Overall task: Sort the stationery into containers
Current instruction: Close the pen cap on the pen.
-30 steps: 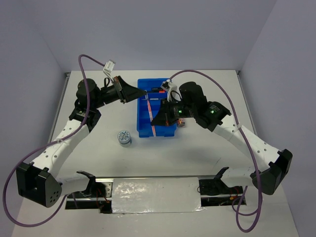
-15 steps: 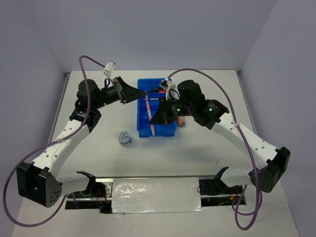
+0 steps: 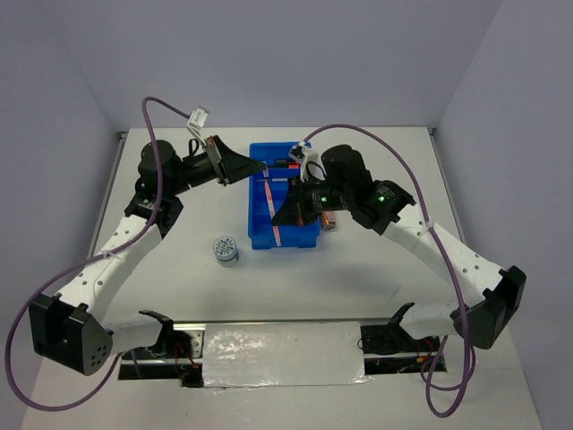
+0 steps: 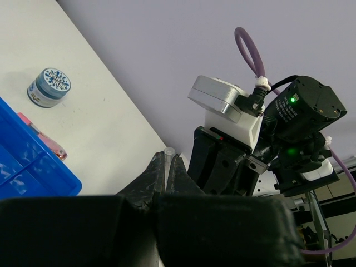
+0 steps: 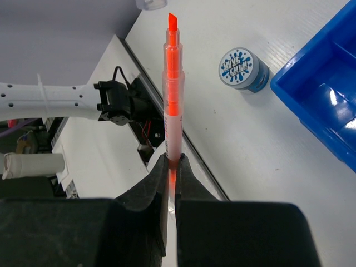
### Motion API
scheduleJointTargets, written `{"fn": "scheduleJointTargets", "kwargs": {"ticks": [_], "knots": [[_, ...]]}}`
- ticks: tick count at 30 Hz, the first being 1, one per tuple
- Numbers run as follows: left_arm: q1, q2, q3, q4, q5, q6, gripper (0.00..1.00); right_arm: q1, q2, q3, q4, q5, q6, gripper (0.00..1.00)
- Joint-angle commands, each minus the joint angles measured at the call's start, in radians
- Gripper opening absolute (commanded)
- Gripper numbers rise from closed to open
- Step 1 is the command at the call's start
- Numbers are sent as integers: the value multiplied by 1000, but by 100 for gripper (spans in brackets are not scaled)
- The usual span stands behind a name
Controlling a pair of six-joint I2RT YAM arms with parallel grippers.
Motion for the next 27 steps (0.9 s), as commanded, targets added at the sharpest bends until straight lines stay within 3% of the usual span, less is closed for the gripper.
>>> {"fn": "scheduleJointTargets", "kwargs": {"ticks": [1,27], "knots": [[-2,8,45,36,-5,22,0,0,-37,2,-10,-9,-23,0],[-1,-24,-20,40,-8,28,0,0,-27,53,-42,-1,-40,0]]}}
